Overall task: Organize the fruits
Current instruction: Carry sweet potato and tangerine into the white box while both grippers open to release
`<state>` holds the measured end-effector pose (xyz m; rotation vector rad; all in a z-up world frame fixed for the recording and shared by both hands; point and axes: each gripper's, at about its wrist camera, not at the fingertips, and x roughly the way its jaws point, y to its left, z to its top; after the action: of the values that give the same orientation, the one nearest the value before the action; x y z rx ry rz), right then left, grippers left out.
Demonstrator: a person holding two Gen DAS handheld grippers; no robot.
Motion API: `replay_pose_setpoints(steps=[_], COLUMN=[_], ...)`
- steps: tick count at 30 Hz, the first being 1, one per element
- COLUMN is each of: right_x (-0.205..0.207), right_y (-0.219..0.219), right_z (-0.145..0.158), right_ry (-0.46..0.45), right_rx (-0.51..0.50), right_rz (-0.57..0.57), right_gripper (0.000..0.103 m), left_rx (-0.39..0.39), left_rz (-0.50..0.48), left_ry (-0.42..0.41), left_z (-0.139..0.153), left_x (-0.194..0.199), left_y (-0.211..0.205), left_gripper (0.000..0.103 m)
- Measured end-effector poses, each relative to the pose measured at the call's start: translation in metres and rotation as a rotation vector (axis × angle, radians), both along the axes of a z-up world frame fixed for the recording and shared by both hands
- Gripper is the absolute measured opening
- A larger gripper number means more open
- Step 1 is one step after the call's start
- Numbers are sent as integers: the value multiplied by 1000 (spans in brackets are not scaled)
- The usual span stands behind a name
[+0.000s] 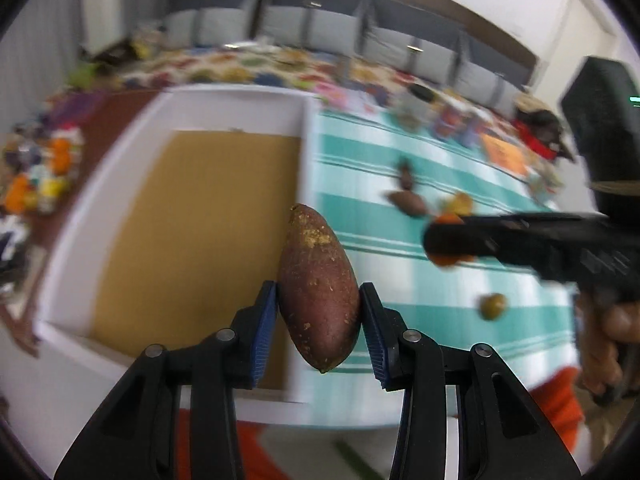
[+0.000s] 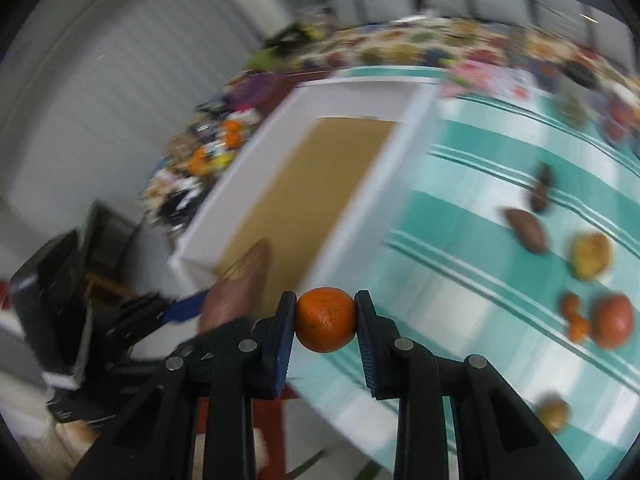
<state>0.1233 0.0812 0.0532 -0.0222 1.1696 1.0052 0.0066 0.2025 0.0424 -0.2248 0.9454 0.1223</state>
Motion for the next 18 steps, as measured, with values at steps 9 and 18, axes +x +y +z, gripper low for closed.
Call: replay_pose_setpoints(steps=[9, 18], right_x=[-20, -22], right_y=[86, 124], right_z=[-36, -69], right_ry=[32, 19], right_rx=[-52, -159], right_rz=[90, 93], right_gripper=[30, 31], left_rx=[78, 73], left_rz=[199, 239], left_ry=[69, 144], left_z=[-44, -74], left_x=[-10, -8], left_y=[67, 91], left_gripper=[42, 43])
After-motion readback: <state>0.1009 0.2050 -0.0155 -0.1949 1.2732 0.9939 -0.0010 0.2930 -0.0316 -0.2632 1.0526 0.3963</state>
